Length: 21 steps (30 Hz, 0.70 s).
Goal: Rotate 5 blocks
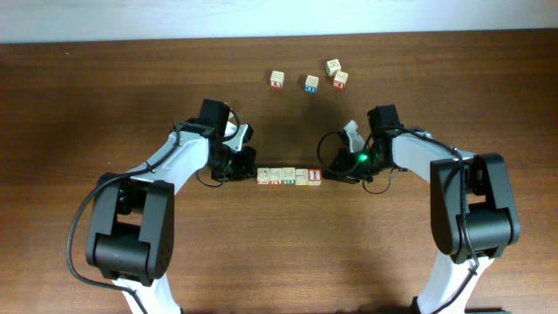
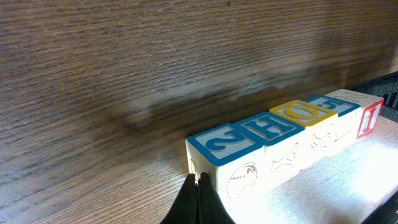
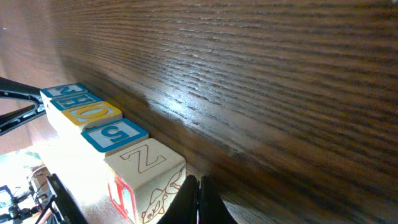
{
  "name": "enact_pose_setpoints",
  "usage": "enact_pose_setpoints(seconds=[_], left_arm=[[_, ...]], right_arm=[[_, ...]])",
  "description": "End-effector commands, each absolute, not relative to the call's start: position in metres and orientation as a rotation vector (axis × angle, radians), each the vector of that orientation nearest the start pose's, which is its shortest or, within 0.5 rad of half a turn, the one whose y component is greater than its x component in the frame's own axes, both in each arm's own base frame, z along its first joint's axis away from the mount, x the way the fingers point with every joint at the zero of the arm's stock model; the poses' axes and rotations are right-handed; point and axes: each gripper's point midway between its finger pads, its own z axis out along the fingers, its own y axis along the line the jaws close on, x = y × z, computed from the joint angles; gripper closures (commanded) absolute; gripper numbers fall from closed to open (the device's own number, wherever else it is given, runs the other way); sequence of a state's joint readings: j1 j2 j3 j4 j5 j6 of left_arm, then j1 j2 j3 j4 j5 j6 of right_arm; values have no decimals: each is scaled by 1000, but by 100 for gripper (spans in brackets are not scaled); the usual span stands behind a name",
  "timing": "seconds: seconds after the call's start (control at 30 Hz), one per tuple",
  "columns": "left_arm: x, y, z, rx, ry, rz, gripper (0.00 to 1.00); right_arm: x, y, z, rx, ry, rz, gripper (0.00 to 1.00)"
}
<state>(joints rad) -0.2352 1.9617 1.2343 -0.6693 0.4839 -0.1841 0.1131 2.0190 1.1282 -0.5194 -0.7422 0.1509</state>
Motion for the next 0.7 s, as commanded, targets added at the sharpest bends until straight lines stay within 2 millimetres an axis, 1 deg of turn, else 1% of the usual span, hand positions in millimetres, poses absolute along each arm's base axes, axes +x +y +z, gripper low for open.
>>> enact_pose_setpoints(seconds=[0.0, 0.07, 0.1, 0.2, 0.43, 0.5, 0.67], left_arm=[[349, -171, 14, 127, 2988, -810, 100], [349, -171, 14, 127, 2988, -810, 100], [349, -171, 14, 127, 2988, -810, 100], [349, -171, 14, 127, 2988, -810, 100], [349, -171, 14, 127, 2988, -810, 100], [349, -171, 14, 127, 2988, -810, 100], [349, -171, 14, 127, 2988, -810, 100]], right_arm=[[348, 166, 12, -98, 2831, 1215, 96], [347, 167, 14, -115, 2819, 1234, 96], [346, 169, 16, -151, 2799, 1259, 96], [344, 170, 17, -154, 2800, 1274, 96], [341, 178, 26, -178, 2759, 1377, 96], [340, 179, 26, -182, 2760, 1377, 96], [337, 192, 29, -238, 2757, 1382, 96]])
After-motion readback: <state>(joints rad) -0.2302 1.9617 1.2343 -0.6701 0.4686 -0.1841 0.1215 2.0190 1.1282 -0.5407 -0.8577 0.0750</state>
